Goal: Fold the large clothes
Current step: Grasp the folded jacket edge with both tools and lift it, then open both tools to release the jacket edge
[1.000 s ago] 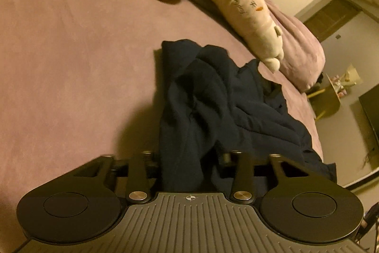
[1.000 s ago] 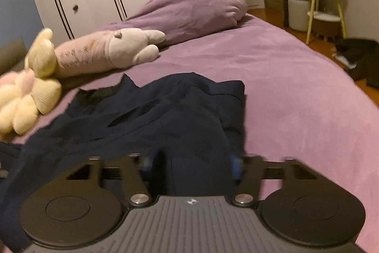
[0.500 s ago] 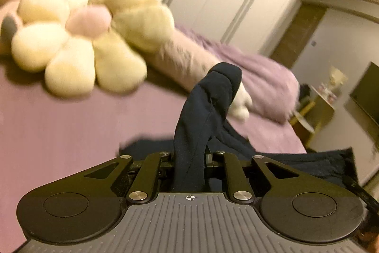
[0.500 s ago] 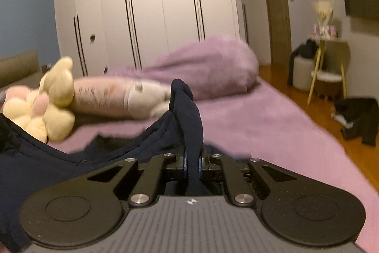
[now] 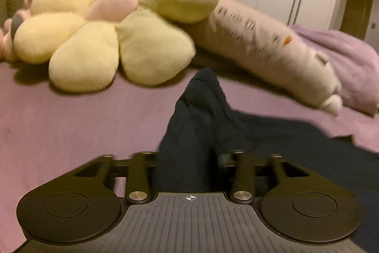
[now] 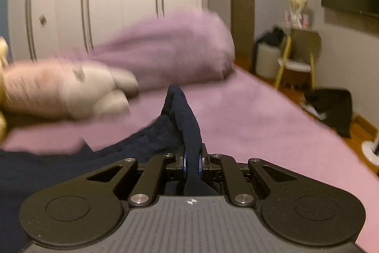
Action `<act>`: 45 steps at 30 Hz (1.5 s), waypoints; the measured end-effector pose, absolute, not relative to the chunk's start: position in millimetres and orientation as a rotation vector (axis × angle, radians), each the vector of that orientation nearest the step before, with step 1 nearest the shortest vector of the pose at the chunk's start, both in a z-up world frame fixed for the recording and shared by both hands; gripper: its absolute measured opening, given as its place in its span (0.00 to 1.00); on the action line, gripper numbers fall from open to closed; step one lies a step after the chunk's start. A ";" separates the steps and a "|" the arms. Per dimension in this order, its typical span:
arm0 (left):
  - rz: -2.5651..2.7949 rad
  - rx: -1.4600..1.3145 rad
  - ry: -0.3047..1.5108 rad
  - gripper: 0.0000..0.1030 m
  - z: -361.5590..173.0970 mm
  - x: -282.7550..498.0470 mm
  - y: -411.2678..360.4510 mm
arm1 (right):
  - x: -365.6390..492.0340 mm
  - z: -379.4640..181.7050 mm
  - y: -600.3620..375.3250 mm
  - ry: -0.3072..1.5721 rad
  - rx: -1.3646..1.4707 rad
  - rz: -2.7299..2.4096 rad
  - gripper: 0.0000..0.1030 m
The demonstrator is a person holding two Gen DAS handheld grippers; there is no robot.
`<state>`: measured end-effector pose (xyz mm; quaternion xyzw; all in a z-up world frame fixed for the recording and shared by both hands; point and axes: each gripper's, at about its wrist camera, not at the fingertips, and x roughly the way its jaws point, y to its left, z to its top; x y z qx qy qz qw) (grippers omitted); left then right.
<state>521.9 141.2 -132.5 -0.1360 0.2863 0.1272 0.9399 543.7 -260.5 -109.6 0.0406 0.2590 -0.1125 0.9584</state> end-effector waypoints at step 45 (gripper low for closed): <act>0.055 -0.408 0.478 0.84 -108.0 404.2 113.7 | 406.1 -116.1 -248.4 0.331 0.235 -0.017 0.39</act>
